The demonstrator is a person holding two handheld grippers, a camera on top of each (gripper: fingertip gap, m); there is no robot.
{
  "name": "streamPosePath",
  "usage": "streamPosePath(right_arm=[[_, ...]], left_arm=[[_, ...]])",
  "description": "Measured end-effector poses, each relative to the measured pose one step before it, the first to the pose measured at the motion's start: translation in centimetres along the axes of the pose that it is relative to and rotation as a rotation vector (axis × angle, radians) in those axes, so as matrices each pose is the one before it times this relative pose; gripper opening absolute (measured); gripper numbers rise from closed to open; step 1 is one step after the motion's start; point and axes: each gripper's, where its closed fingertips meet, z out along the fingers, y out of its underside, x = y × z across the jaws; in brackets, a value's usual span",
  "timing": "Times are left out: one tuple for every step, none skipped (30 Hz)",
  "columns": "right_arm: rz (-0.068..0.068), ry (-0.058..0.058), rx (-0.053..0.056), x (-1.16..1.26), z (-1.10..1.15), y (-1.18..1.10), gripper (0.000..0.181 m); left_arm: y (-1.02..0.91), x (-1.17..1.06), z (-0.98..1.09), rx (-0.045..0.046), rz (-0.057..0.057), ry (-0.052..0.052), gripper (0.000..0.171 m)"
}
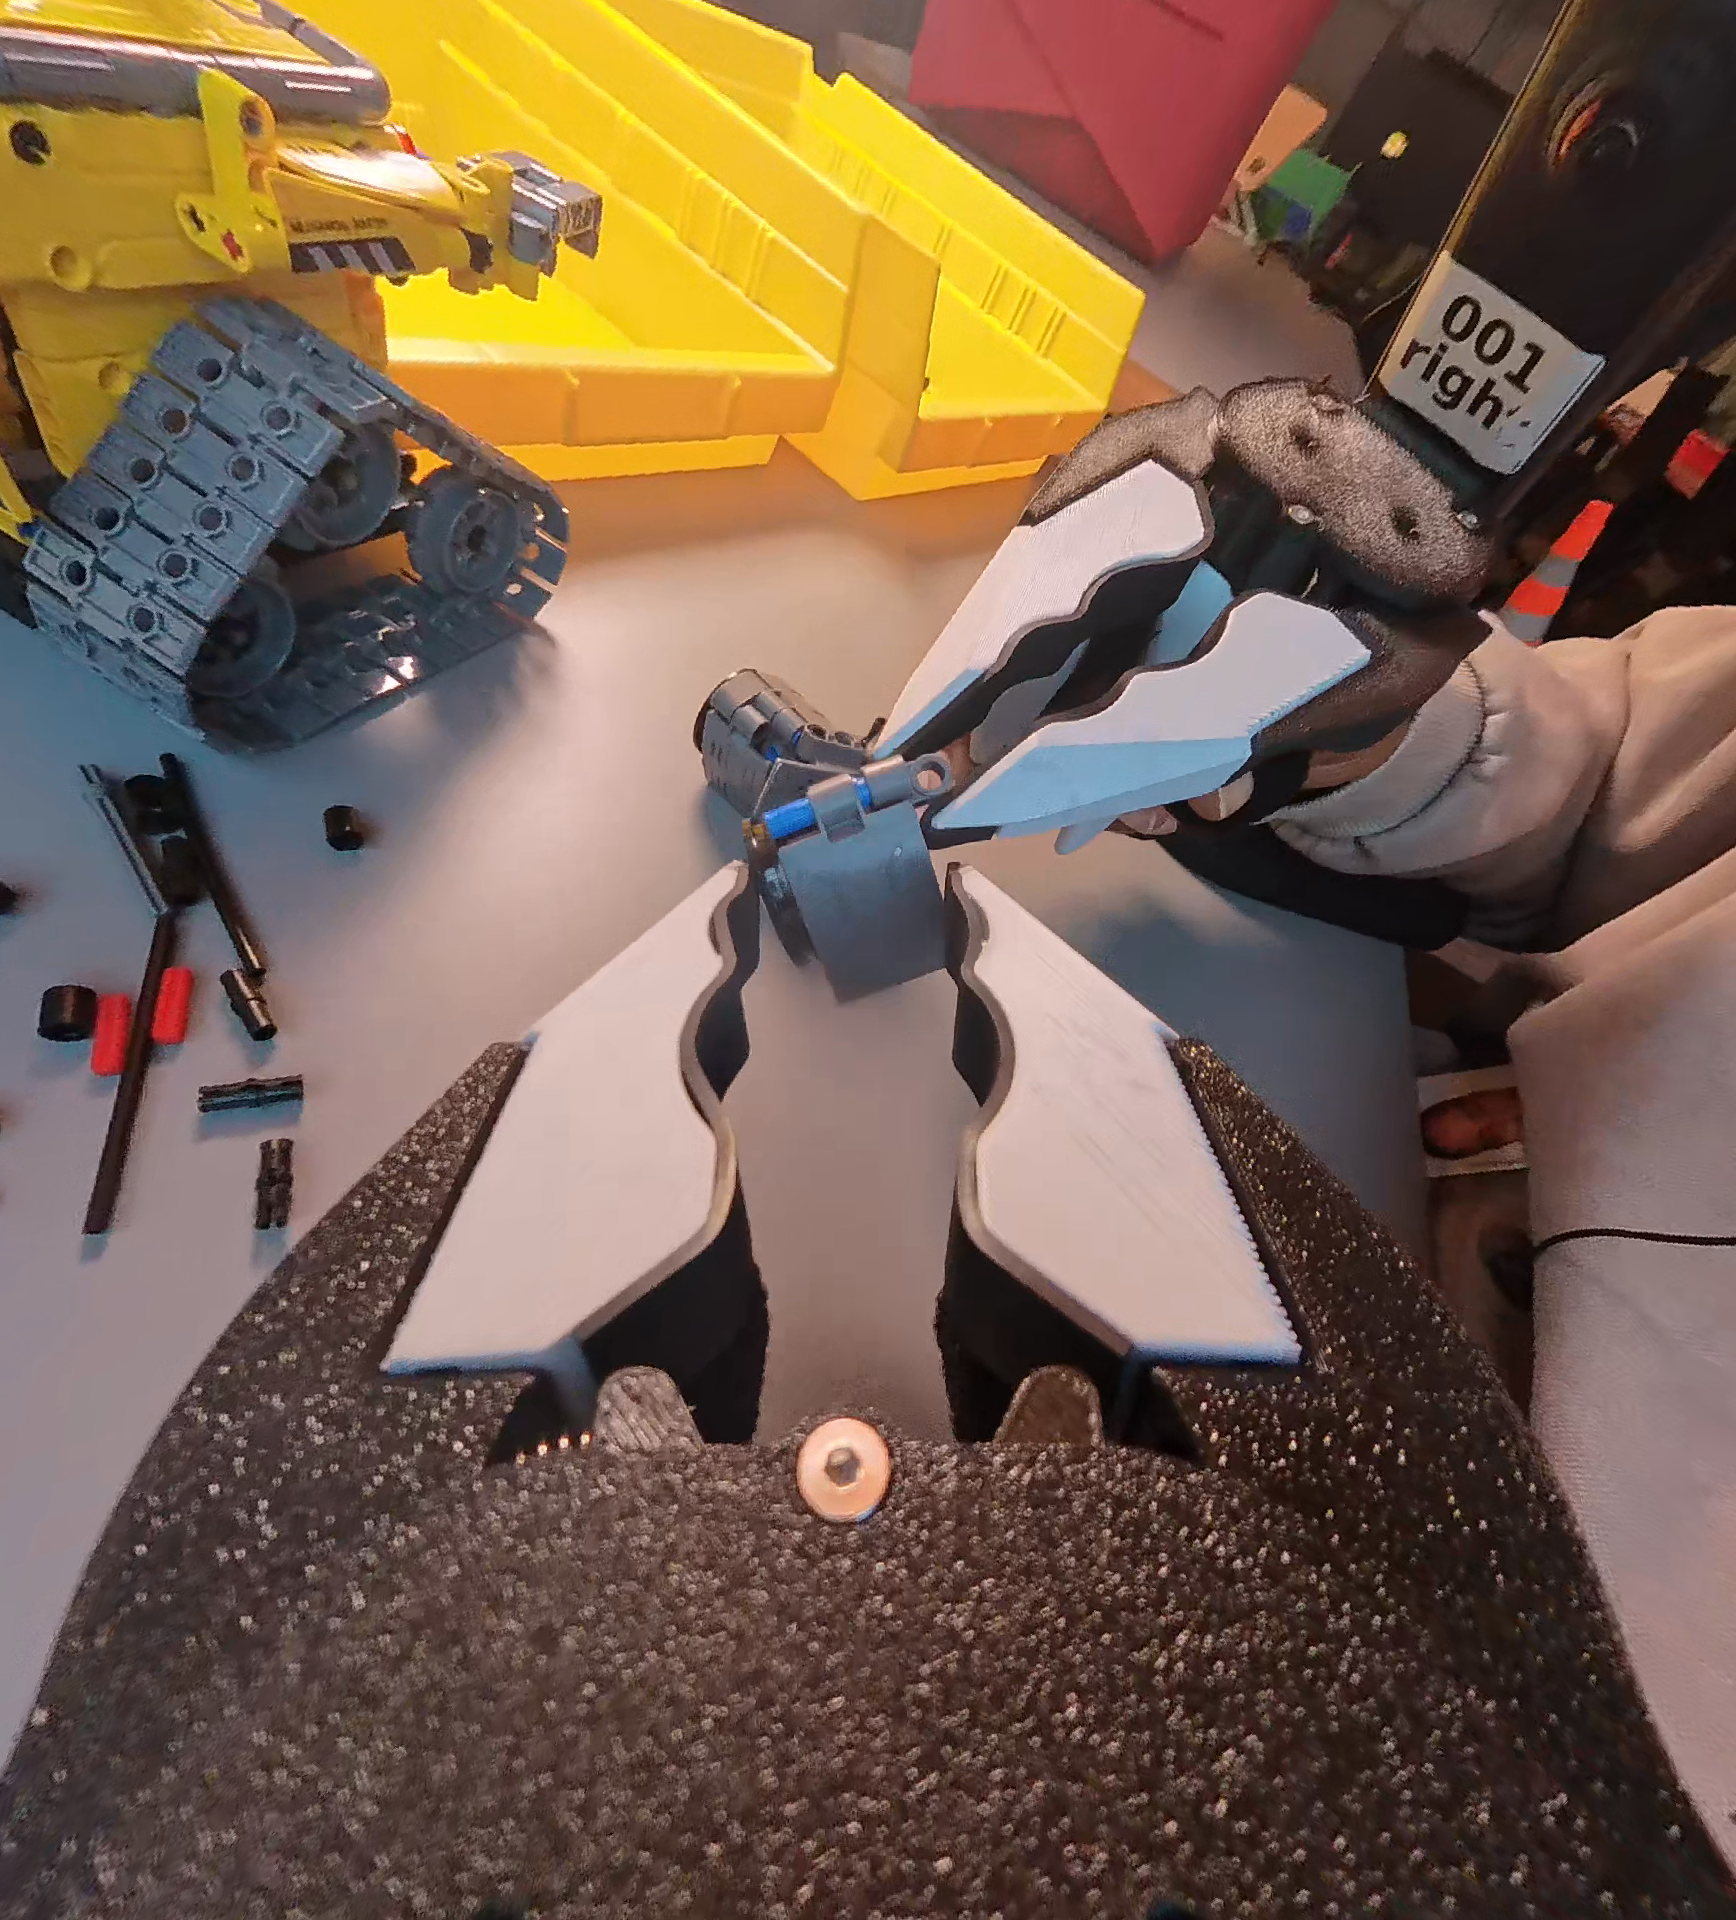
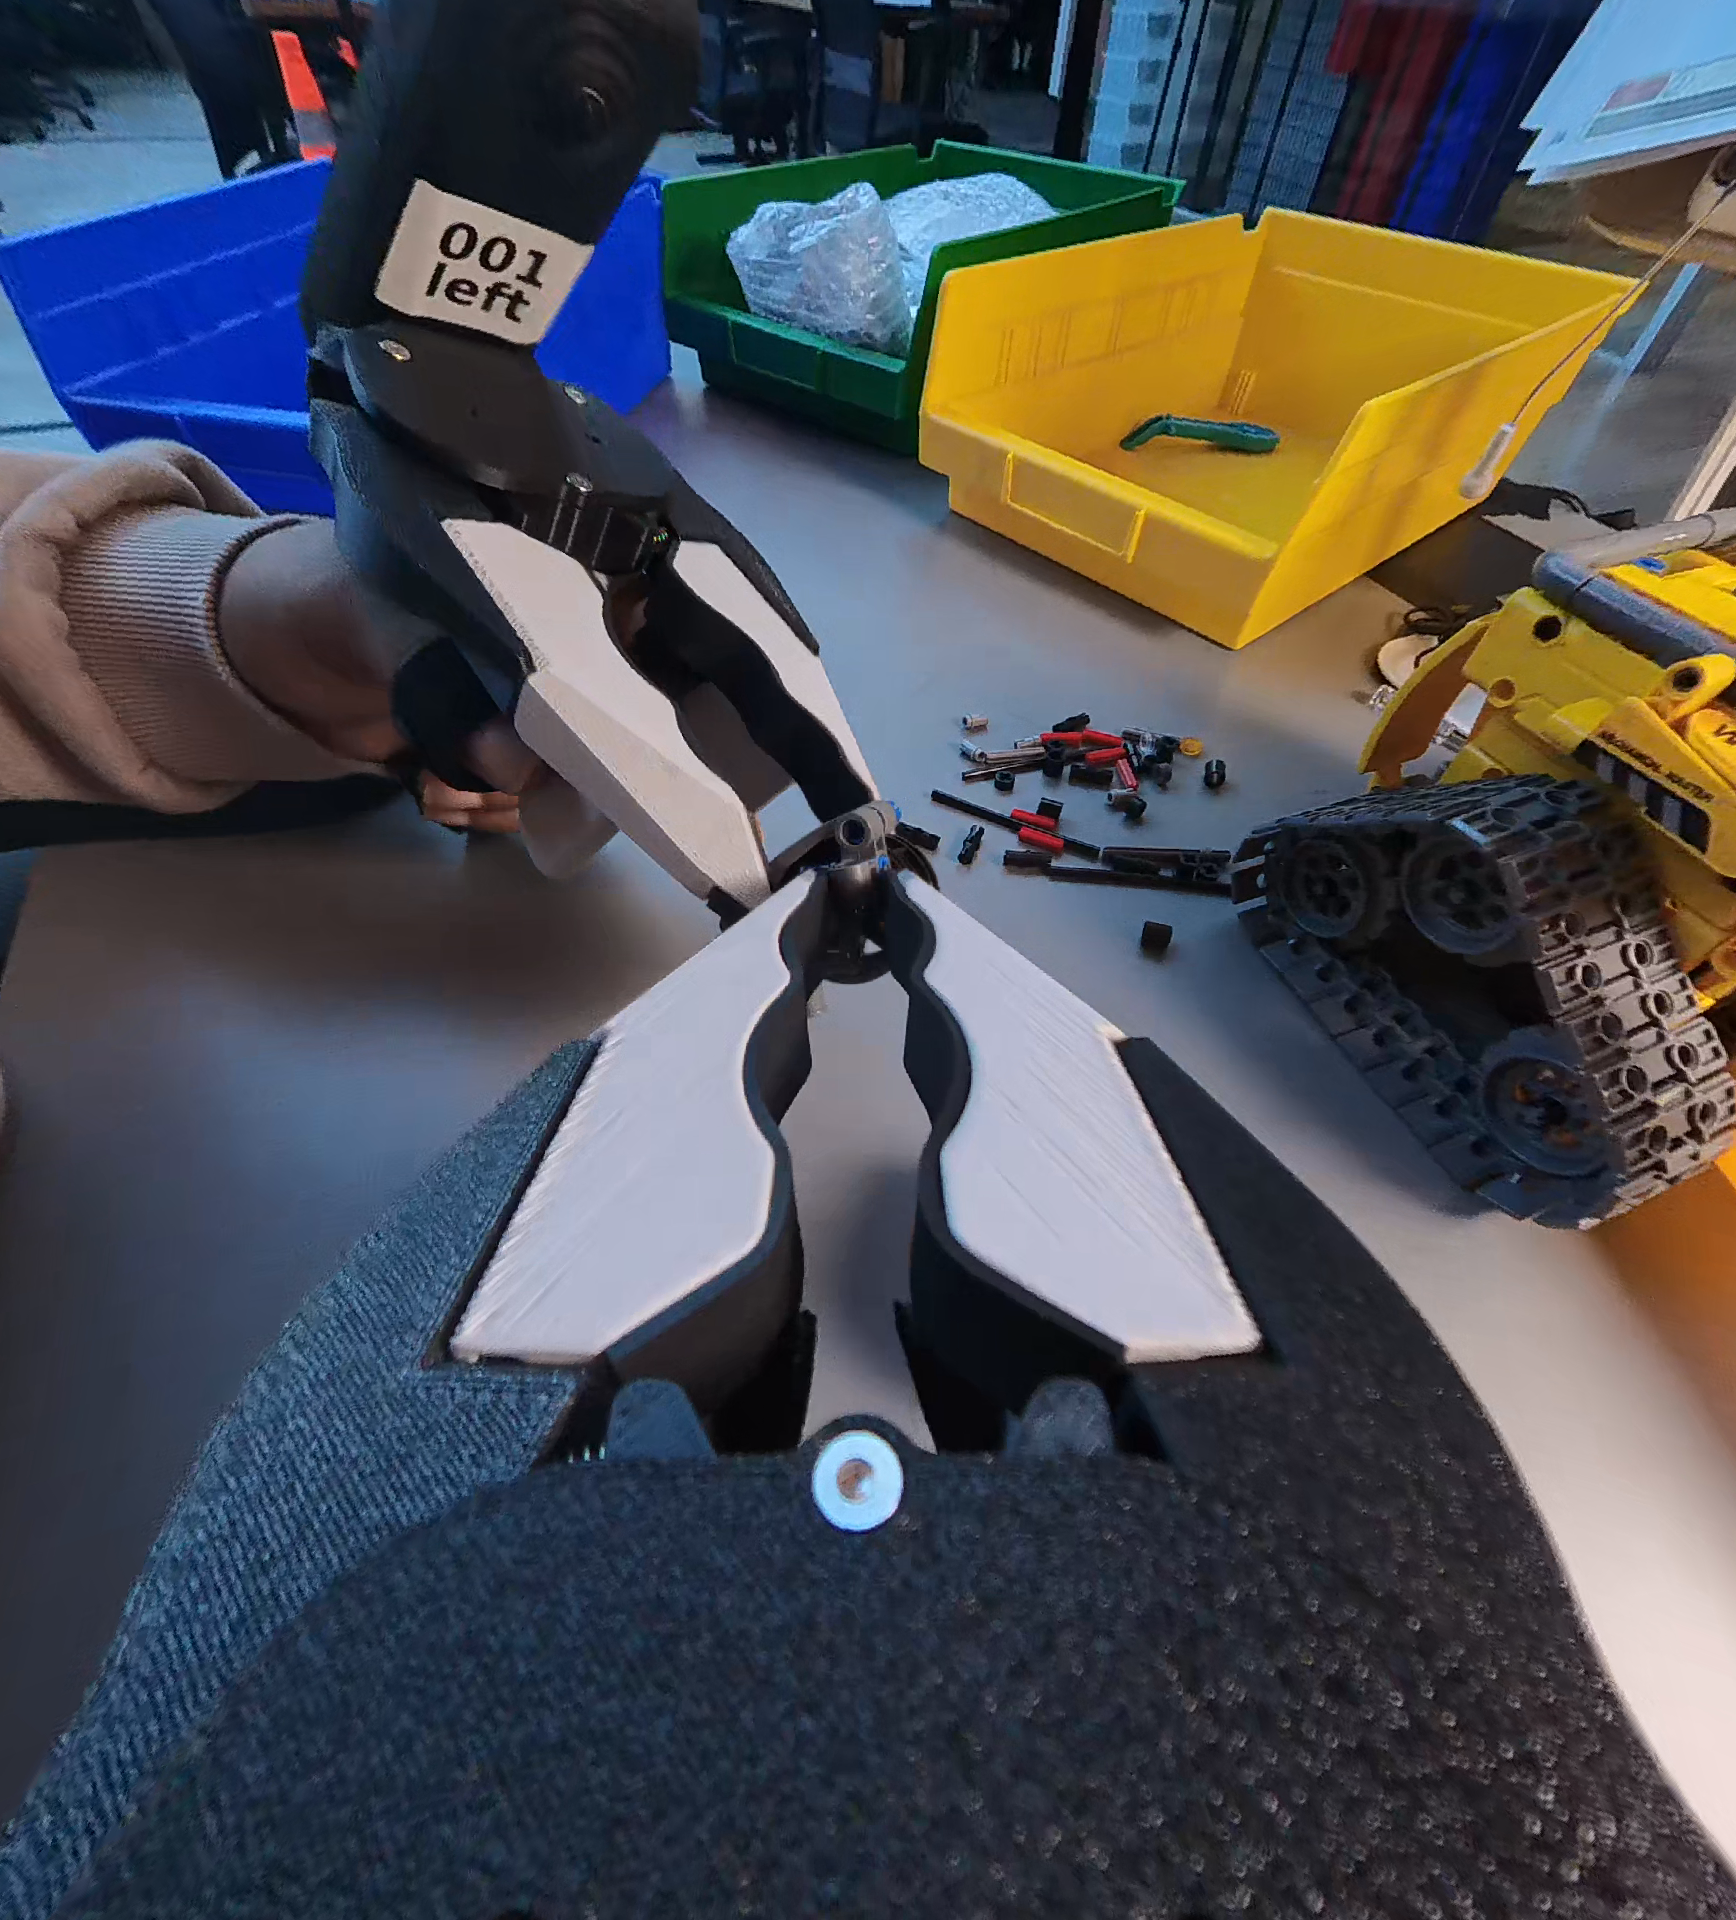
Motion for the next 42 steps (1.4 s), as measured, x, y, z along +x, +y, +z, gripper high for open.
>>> streamPosePath(right_arm=[[-0.0059,-0.0036,-0.0115,-0.002,0.026,0.199,0.01],[0.0015,-0.0081,-0.0033,-0.063,-0.022,0.016,0.01],[0.0031,-0.0045,0.0024,-0.045,-0.017,-0.01,0.01],[-0.0104,-0.0016,0.0014,-0.062,0.0,0.075,0.012],[-0.0253,0.0086,-0.0045,0.064,0.007,0.173,0.014],[-0.0268,0.0091,-0.0048,0.081,-0.019,0.137,0.016],[-0.0199,-0.0071,-0.0032,-0.143,-0.039,0.086,0.016],[-0.0085,-0.0014,-0.004,-0.055,0.006,0.086,0.016],[0.0014,-0.0097,-0.0005,-0.138,0.034,0.026,0.015],[0.0066,-0.0173,0.001,-0.217,0.002,-0.016,0.012],[-0.0029,-0.0174,0.0013,-0.209,-0.007,0.031,0.011],[-0.0151,-0.0224,0.0095,-0.32,-0.02,-0.059,0.01],[-0.0051,-0.0115,-0.0198,-0.195,0.083,0.294,0.01],[-0.0039,0.0085,-0.013,0.101,0.098,0.221,0.009],[0.0175,0.011,-0.0064,0.211,0.109,0.147,0.009],[0.0325,0.0039,-0.0013,0.207,0.072,0.056,0.008],[0.0269,0.0089,0.0038,0.317,0.022,-0.056,0.008],[0.0049,0.0157,-0.0095,0.346,0.029,0.157,0.008],[0.0005,0.0142,-0.0153,0.283,0.07,0.263,0.008],[0.0116,-0.0026,-0.014,-0.026,0.146,0.292,0.008],[0.0159,-0.0097,-0.0137,-0.245,0.214,0.303,0.008],[0.0001,0.0092,-0.0183,-0.054,0.227,0.362,0.008],[-0.0116,0.0159,-0.0171,0.039,0.172,0.319,0.008],[-0.0028,0.0035,-0.02,-0.041,0.167,0.342,0.008],[0.0164,-0.0104,-0.0084,-0.161,0.19,0.204,0.008],[0.03,-0.0091,-0.0071,-0.144,0.172,0.128,0.008],[-0.0039,0.0067,-0.0139,-0.011,0.164,0.221,0.008],[-0.0114,0.0062,-0.0116,-0.096,0.156,0.186,0.008],[0.0091,-0.0019,-0.0029,-0.194,0.116,0.04,0.008],[0.0049,-0.001,-0.0028,-0.07,0.081,0.073,0.008],[0.006,-0.0019,-0.0007,0.041,-0.015,0.027,0.008],[0.0081,-0.0066,-0.0003,0.003,-0.02,0.048,0.008],[0.0014,0.0011,-0.0014,0.108,-0.035,0.091,0.008],[-0.0003,-0.0082,0.0001,-0.041,-0.025,0.071,0.007],[-0.0051,-0.0057,-0.0009,-0.063,0.003,0.089,0.007],[-0.0084,0.002,-0.0015,-0.003,-0.018,0.05,0.007],[-0.01,0.0017,-0.0002,0.014,-0.027,0.018,0.007],[-0.0039,0.0013,0.0005,0.045,0.0,0.006,0.007],[-0.0023,-0.0025,0.0024,0.001,-0.009,-0.019,0.006],[-0.0123,-0.0114,0.0084,-0.214,-0.091,-0.136,0.0],[0.0145,-0.0284,0.0326,-0.572,-0.273,-0.61,0.0],[0.0017,-0.0061,0.0197,-0.389,-0.183,-0.432,0.0]], left_arm=[[0.065,-0.081,0.016,-0.0054,0.0074,-0.0095,0.035],[0.1,0.025,0.032,-0.00453,0.0024,-0.0015,0.035],[0.067,0.057,0.022,-0.00439,0.0007,0.0001,0.035],[0.119,0.036,0.035,-0.00934,-0.0003,0.0018,0.035],[0.179,0.009,0.052,-0.01111,-0.0037,0.0038,0.035],[0.173,0.019,0.052,-0.00869,-0.0089,0.0058,0.035],[0.193,0.105,0.072,-0.01132,-0.0141,0.0127,0.035],[0.095,0.054,0.031,-0.00546,-0.0128,0.0098,0.035],[0.01,0.007,-0.018,0.00004,-0.0001,0.0,0.035],[0.072,0.048,-0.003,-0.00492,0.0092,-0.0015,0.035],[0.127,0.088,0.029,-0.00842,0.004,0.0047,0.035],[0.38,0.189,0.119,-0.02358,-0.0108,0.0204,0.035],[0.487,0.162,0.211,-0.02826,-0.0225,0.0243,0.035],[0.192,-0.118,0.073,-0.01051,-0.0157,0.004,0.035],[-0.082,-0.205,-0.113,0.00282,-0.0116,-0.0021,0.035],[-0.253,-0.195,-0.214,0.01571,-0.0086,-0.0023,0.035],[-0.265,-0.177,-0.199,0.01863,-0.0088,-0.0051,0.035],[-0.254,-0.315,-0.208,0.0179,-0.0025,-0.02,0.035],[-0.219,-0.338,-0.229,0.01334,0.0106,-0.025,0.033],[-0.127,-0.256,-0.196,0.00749,0.0166,-0.0204,0.028],[0.106,0.058,-0.054,-0.00674,0.0185,-0.0029,0.021],[0.365,0.29,0.139,-0.02268,0.0172,0.0098,0.012],[0.395,0.075,0.246,-0.02409,0.0111,-0.0039,0.007],[0.405,-0.172,0.223,-0.02703,0.0088,-0.0185,0.008],[0.373,-0.188,0.201,-0.02532,0.0055,-0.0139,0.017],[0.343,-0.001,0.22,-0.02093,-0.0052,-0.0017,0.028],[0.292,-0.04,0.172,-0.01662,-0.0054,-0.0034,0.029],[0.196,-0.175,0.108,-0.01261,-0.0061,-0.0107,0.03],[0.115,-0.331,0.057,-0.00779,-0.0074,-0.0184,0.028],[0.2,-0.033,0.064,-0.01434,-0.0016,0.0012,0.027],[0.085,-0.005,0.037,-0.00636,-0.0025,0.004,0.026],[0.059,0.056,0.013,-0.00582,-0.0036,0.0093,0.025],[0.127,0.111,-0.007,-0.00923,-0.0013,0.0146,0.019],[0.111,0.125,-0.003,-0.00628,-0.0032,0.0162,0.015],[0.158,0.111,0.058,-0.00952,-0.0023,0.0127,0.014],[0.113,0.053,0.074,-0.00878,0.0088,0.0018,0.011],[0.057,-0.003,0.013,-0.00674,0.0192,-0.0043,0.009],[0.004,-0.093,-0.014,-0.00352,0.0075,-0.0033,0.007],[-0.022,-0.141,0.0,-0.00041,-0.0032,-0.0024,0.005],[0.034,-0.365,-0.014,-0.00313,-0.0046,-0.0149,0.003],[0.881,-2.033,-0.086,-0.05323,0.0305,-0.1142,0.004],[-0.331,-0.857,-0.426,0.0199,-0.0202,-0.0263,0.0]])
